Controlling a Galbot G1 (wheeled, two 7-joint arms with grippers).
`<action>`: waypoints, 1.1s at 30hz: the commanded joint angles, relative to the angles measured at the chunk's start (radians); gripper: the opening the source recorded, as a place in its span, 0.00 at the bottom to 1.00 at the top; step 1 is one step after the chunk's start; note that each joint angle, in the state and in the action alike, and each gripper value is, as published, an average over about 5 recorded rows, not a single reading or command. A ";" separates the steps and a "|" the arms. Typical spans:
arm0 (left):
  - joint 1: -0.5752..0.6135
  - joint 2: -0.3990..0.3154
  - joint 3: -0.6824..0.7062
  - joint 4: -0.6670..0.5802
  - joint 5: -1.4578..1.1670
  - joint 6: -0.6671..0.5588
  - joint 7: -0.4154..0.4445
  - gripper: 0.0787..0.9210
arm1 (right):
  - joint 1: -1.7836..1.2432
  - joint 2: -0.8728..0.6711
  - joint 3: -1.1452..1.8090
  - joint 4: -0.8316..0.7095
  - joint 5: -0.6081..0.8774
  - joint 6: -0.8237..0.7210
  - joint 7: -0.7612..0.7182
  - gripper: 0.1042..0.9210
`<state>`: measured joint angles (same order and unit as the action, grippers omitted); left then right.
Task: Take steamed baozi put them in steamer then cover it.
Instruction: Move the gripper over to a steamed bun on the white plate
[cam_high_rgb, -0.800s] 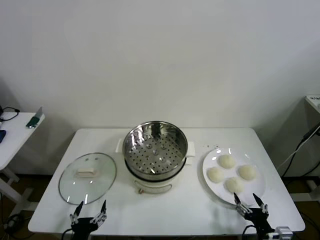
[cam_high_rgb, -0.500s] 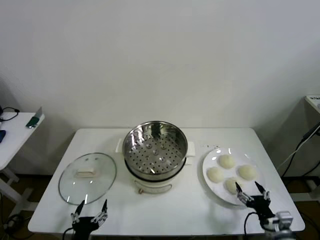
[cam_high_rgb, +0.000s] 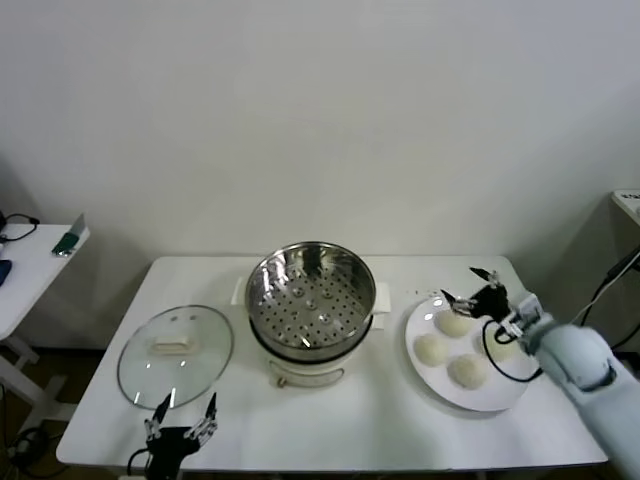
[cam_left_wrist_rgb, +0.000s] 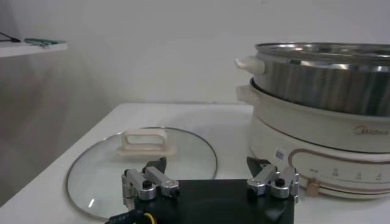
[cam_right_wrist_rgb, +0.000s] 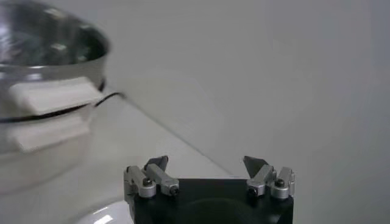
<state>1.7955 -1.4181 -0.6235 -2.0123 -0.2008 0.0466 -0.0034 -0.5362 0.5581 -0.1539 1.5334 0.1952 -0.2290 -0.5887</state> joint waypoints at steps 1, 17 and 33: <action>-0.006 0.004 0.000 0.002 0.001 0.000 0.004 0.88 | 0.792 -0.142 -0.776 -0.306 -0.222 0.259 -0.538 0.88; -0.006 0.006 -0.002 0.012 0.004 -0.003 0.016 0.88 | 0.827 0.120 -1.010 -0.433 -0.024 0.045 -0.501 0.88; 0.001 0.012 -0.004 0.024 0.009 -0.006 0.019 0.88 | 0.624 0.304 -0.860 -0.668 -0.147 0.056 -0.448 0.88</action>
<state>1.7970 -1.4090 -0.6267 -1.9944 -0.1922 0.0419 0.0157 0.1309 0.7723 -1.0189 0.9848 0.0826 -0.1652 -1.0389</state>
